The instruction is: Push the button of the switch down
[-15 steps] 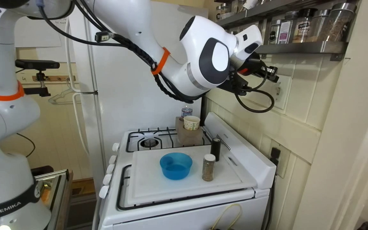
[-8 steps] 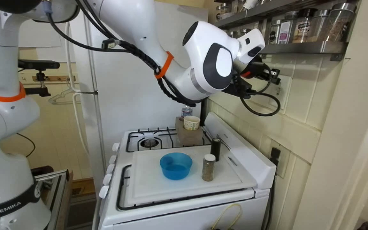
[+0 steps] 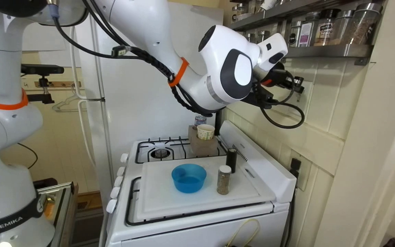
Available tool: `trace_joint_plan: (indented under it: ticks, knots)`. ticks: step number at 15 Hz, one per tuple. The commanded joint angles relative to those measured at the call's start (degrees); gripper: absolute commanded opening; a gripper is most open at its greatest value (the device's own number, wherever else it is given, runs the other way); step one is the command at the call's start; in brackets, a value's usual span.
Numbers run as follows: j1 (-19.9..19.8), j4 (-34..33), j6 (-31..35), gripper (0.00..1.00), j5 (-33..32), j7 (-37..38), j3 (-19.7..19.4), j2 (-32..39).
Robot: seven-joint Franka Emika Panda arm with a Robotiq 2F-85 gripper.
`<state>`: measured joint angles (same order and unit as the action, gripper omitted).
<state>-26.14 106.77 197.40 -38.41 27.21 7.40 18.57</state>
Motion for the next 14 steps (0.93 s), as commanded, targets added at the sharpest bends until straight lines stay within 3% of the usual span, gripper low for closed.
trace_joint_plan:
  ticks: [1,5,14]
  knots:
    - [1.0,-2.0,0.6,0.00,0.6,-0.7,-0.5,2.2]
    - [0.4,-2.3,0.8,0.00,-0.3,0.0,1.3,2.9]
    - [0.7,-2.5,1.0,0.00,-0.1,-0.2,1.2,2.7]
